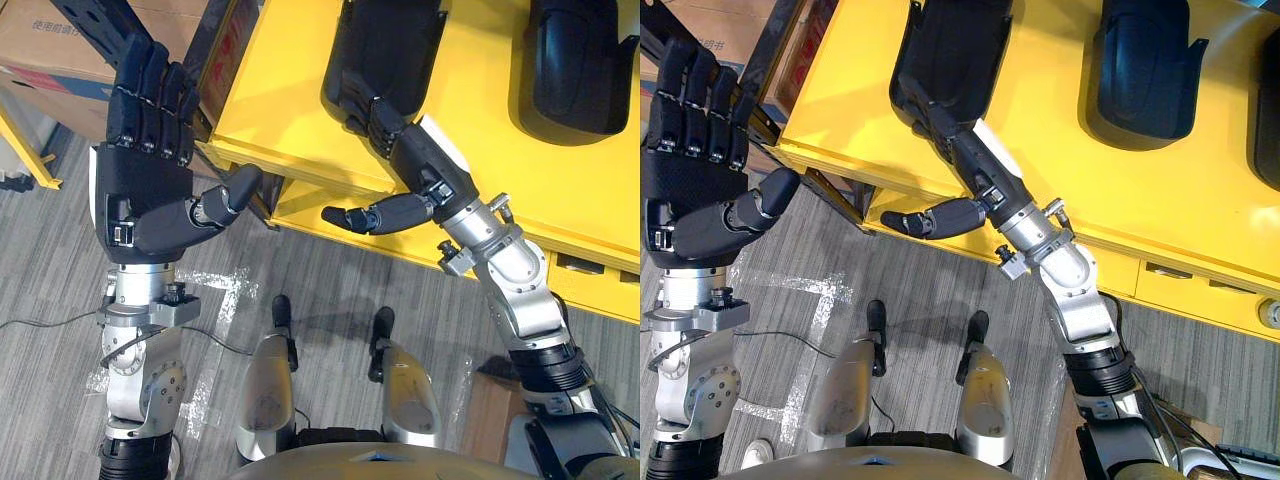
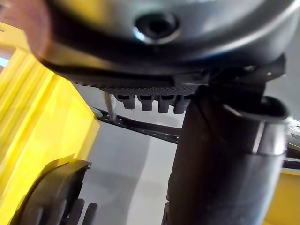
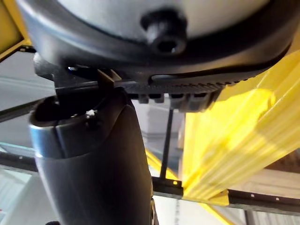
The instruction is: Walk over and take three plastic housings, then place them on the shelf
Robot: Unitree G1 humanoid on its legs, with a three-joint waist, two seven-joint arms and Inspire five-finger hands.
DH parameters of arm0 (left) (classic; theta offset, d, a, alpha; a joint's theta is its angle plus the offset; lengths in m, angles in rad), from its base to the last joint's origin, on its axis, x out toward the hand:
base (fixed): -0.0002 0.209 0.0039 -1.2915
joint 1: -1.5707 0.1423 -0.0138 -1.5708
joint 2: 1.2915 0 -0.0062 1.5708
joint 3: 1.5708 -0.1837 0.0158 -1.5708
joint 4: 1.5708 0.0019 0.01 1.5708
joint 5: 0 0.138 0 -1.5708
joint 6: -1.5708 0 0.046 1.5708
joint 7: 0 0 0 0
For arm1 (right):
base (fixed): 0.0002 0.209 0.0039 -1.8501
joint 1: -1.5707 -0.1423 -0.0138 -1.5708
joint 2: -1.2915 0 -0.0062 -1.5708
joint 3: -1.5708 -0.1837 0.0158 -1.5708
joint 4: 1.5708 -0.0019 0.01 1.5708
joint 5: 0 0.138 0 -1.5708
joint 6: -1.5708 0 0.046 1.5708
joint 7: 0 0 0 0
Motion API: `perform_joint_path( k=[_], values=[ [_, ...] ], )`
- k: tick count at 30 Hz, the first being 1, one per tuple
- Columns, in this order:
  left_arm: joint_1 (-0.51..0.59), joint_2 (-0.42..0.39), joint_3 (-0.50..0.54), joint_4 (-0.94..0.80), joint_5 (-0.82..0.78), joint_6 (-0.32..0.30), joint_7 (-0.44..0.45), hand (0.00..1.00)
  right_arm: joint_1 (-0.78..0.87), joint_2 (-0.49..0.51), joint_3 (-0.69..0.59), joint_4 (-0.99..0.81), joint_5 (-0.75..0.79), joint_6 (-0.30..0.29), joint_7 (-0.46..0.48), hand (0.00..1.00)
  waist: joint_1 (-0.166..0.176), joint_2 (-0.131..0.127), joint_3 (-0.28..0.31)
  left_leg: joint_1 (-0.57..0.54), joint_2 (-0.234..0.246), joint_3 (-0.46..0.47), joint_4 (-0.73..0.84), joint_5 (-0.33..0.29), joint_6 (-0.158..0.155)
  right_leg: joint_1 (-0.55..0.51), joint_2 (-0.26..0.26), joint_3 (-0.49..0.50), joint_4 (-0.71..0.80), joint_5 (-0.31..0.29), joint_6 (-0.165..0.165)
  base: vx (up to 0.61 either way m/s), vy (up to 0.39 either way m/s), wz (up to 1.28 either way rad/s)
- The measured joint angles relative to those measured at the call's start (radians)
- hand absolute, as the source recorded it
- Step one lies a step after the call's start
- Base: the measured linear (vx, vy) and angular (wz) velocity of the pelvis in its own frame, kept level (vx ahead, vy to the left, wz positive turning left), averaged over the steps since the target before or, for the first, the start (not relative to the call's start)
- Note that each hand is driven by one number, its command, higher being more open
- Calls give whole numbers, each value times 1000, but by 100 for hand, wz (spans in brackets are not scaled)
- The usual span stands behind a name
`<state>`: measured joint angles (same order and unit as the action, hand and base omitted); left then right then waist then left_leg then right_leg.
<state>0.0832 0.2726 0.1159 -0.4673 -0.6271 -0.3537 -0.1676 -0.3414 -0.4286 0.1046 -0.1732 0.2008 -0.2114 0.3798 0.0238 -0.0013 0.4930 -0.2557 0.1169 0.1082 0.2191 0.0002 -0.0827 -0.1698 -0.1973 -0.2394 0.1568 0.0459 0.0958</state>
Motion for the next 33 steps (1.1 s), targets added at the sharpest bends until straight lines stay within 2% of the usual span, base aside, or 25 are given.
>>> perform_joint_path(
  k=[9,14,24,29,31,32,33],
  values=[
    [-17,0,0,9,-1,0,-7,100,-52,0,-2,37,-77,-10,-57,100,0,0,0,0,-2,-2,-11,8,-1,-4,-1,-3,1,0,0,0,0,0],
    [-23,0,0,9,-3,0,-12,100,-77,-1,-18,64,-76,-14,-60,100,1,0,0,0,-2,-3,-12,9,-1,-3,-1,-4,1,0,-1,0,0,0],
    [-39,0,1,9,-8,0,-30,100,-77,-45,-18,64,-75,-17,-15,100,-1,2,-1,31,-2,-3,-22,11,-2,23,-1,-6,0,-3,-3,0,0,0],
    [-36,0,2,9,-8,0,-61,100,-56,-47,-25,62,-59,-22,21,100,0,3,-7,90,-5,-2,-94,43,-7,59,0,-20,-9,-8,-4,7,-10,4],
    [-34,-1,2,9,-8,1,-83,100,-20,-46,-47,47,-34,-22,37,100,1,5,-24,119,-5,-5,-130,58,-9,86,4,-31,-27,-7,-4,34,-25,10],
    [-28,-1,2,9,-8,1,-94,100,9,-44,-59,34,-15,-22,45,100,3,5,-54,125,-5,-6,-150,65,-11,90,8,-33,-39,-7,-3,60,-21,9],
    [-16,-2,2,9,-8,2,-113,100,61,-43,-79,6,15,-22,58,100,3,4,-111,137,-4,-6,-181,75,-12,96,11,-38,-56,-5,-1,113,-18,5]
  ],
)
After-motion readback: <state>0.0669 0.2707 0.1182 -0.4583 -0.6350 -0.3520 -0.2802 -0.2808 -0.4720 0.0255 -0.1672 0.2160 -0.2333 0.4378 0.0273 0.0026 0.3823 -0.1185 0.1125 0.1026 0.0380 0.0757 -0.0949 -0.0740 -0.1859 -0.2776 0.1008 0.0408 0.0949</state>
